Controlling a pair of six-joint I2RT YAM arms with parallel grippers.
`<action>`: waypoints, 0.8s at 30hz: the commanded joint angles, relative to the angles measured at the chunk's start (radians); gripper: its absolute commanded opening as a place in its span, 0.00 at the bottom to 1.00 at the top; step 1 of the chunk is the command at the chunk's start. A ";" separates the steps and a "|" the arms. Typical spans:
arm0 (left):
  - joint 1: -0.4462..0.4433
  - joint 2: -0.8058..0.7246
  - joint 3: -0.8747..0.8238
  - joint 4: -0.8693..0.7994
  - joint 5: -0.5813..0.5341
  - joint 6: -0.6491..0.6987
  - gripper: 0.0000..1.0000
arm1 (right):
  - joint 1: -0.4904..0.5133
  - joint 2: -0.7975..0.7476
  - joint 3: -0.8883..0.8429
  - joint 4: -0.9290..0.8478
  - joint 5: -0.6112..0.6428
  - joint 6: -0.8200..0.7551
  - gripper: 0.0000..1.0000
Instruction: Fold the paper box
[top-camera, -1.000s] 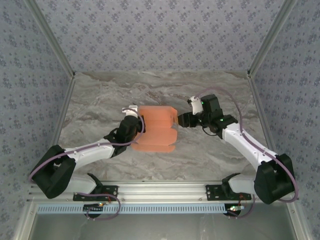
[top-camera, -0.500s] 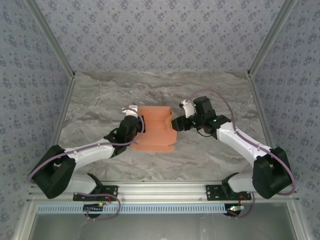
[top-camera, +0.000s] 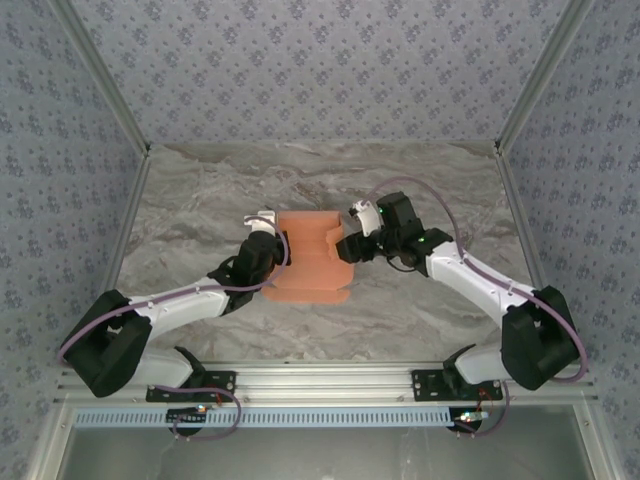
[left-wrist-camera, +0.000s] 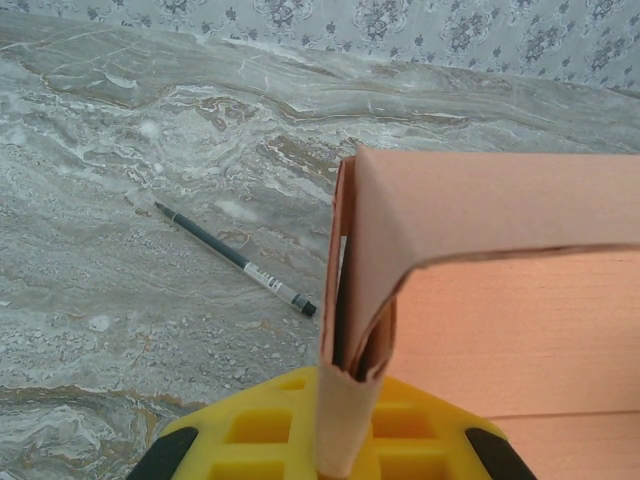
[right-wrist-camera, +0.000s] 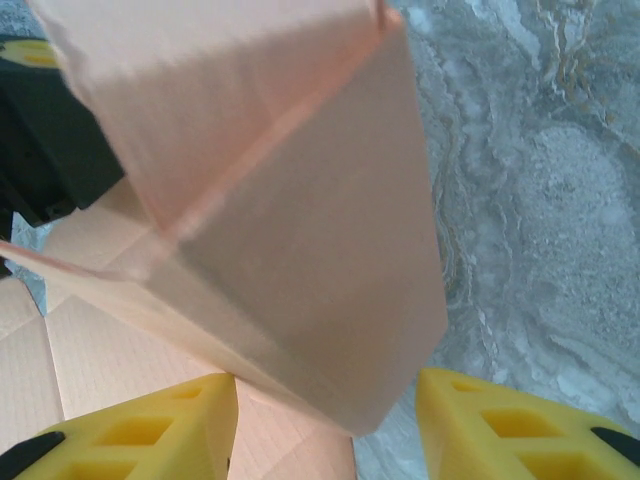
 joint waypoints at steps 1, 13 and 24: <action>0.004 -0.025 -0.006 0.006 0.013 -0.011 0.00 | 0.017 0.024 0.052 0.017 0.045 -0.031 0.50; 0.004 -0.026 -0.006 0.005 0.019 -0.016 0.00 | 0.157 0.028 0.086 0.033 0.475 0.016 0.29; 0.004 -0.018 -0.005 0.010 0.031 -0.024 0.00 | 0.311 0.074 0.149 -0.099 0.966 0.231 0.18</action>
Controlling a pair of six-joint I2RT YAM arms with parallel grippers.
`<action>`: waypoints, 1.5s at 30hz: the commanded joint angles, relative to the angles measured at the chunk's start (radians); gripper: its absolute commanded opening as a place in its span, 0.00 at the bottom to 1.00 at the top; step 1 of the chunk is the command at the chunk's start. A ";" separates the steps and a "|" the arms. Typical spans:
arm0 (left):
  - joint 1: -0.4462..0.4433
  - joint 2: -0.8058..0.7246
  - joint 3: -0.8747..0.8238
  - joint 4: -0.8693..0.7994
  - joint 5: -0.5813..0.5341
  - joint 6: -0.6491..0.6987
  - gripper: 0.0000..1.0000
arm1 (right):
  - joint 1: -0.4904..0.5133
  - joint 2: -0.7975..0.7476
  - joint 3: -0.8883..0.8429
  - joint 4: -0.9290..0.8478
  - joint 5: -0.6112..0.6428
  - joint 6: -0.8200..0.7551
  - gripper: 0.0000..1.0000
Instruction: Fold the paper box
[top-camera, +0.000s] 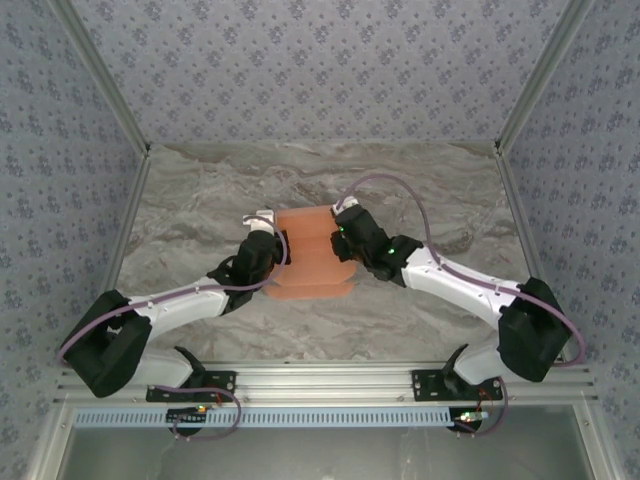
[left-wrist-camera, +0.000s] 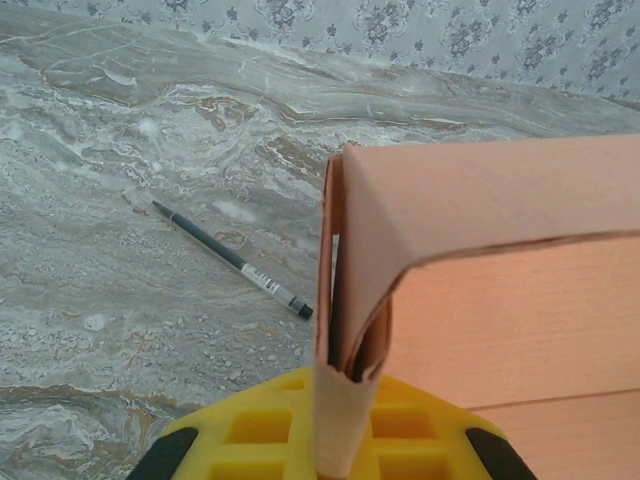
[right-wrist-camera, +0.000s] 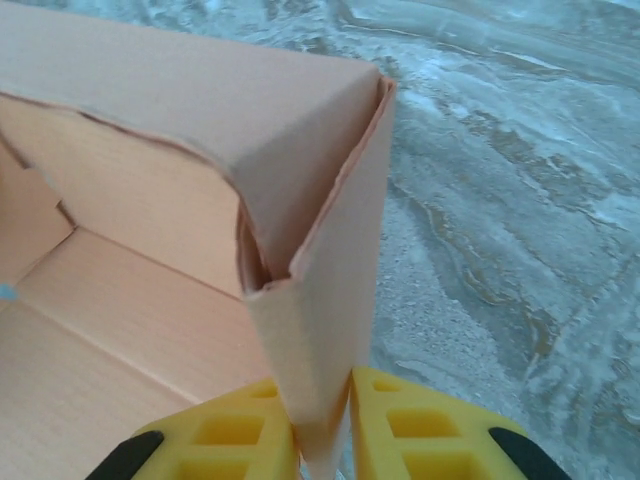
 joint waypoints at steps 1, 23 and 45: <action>-0.003 -0.016 -0.004 0.005 0.021 -0.003 0.00 | 0.041 0.027 0.063 -0.075 0.245 0.107 0.17; -0.005 0.000 0.004 -0.008 0.029 -0.013 0.00 | 0.144 0.190 0.225 -0.277 0.555 0.342 0.13; -0.013 0.050 0.026 -0.030 0.002 -0.043 0.00 | 0.152 0.178 0.208 -0.219 0.442 0.306 0.25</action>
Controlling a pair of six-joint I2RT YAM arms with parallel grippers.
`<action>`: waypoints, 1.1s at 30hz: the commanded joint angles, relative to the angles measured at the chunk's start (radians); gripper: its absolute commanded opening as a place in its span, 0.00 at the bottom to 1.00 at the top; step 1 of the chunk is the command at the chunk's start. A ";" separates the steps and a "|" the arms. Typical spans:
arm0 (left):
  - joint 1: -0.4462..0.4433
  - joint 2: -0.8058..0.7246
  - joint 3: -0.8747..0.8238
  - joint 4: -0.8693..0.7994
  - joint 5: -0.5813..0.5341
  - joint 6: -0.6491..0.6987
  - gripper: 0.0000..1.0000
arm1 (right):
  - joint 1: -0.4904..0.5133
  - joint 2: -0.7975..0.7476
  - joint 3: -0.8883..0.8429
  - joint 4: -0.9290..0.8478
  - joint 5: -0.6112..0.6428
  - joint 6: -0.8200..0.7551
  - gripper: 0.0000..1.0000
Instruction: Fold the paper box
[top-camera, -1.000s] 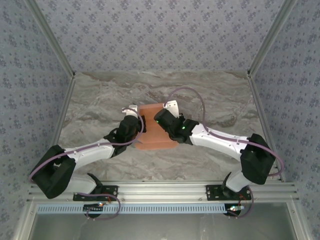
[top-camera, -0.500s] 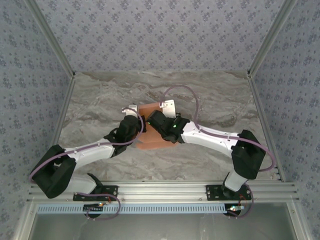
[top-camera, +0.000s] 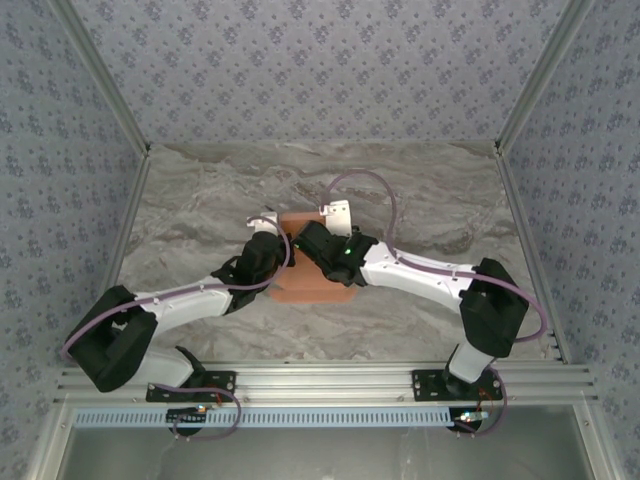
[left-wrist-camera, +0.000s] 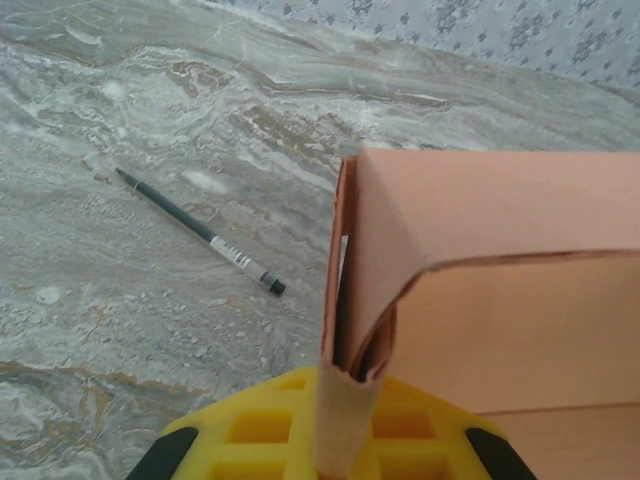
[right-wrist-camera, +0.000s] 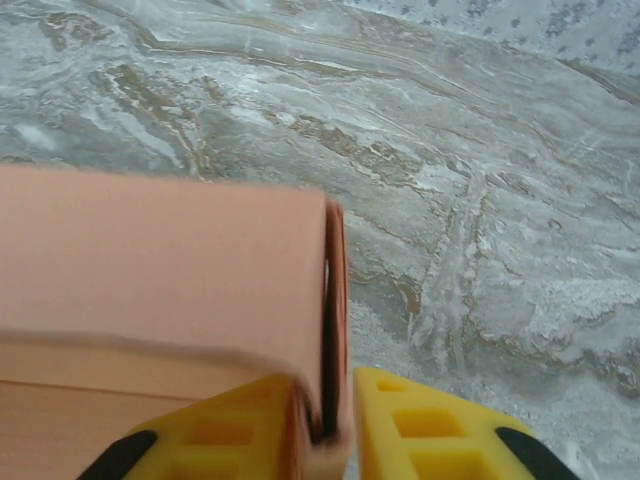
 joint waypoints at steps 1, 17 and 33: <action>0.002 0.015 0.022 -0.026 -0.029 0.009 0.00 | -0.003 -0.051 -0.022 0.078 -0.071 -0.049 0.28; 0.002 0.019 0.033 -0.042 -0.043 0.016 0.00 | -0.003 -0.187 -0.046 0.063 -0.248 -0.131 0.60; -0.003 0.073 0.025 0.052 -0.038 0.149 0.00 | -0.262 -0.301 0.002 -0.022 -0.775 -0.276 0.62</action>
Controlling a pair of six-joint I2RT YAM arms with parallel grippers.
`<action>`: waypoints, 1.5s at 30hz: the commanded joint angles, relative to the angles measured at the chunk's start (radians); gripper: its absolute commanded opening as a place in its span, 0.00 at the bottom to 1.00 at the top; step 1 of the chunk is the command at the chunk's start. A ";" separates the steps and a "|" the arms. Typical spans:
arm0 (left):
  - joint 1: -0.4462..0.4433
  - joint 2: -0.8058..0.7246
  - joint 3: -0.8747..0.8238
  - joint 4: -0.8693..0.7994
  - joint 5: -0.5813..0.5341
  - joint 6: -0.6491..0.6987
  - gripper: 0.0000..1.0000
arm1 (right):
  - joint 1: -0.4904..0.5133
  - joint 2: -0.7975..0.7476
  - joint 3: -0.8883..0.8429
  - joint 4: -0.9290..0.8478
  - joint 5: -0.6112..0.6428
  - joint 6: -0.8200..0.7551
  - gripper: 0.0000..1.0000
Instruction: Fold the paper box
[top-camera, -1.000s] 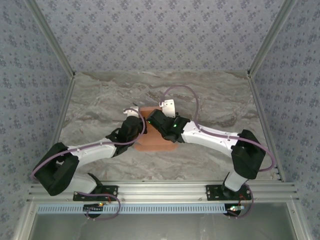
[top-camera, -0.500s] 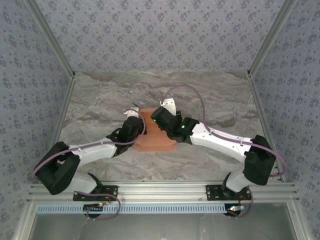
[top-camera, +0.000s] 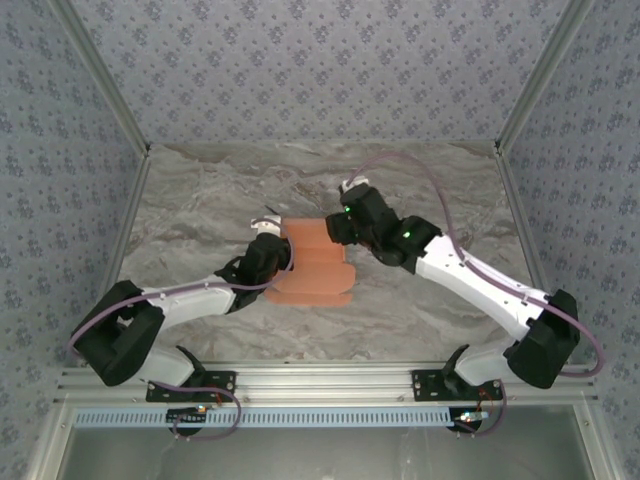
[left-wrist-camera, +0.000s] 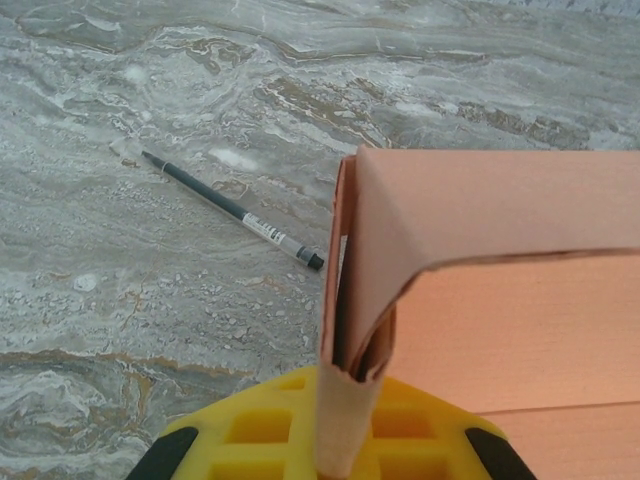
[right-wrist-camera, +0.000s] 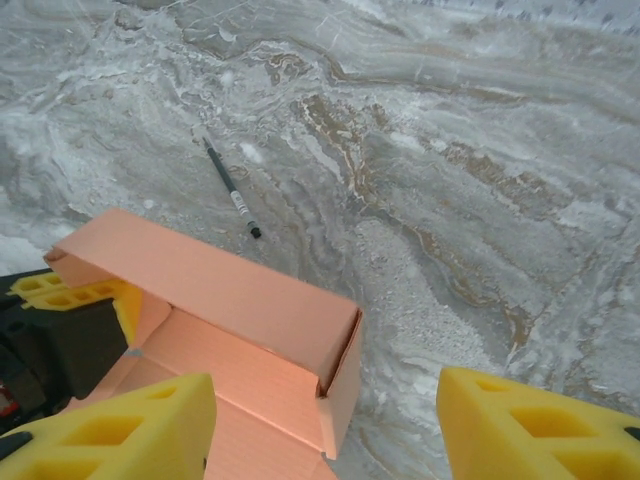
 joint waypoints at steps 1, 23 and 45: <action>-0.008 0.036 0.026 0.082 -0.012 0.079 0.00 | -0.084 -0.022 -0.012 -0.038 -0.226 -0.020 0.62; -0.102 0.302 0.036 0.479 -0.010 0.253 0.00 | -0.339 0.054 -0.199 -0.033 -0.466 -0.112 0.56; -0.110 0.366 0.013 0.518 -0.015 0.246 0.00 | -0.341 0.126 -0.297 0.017 -0.463 -0.116 0.49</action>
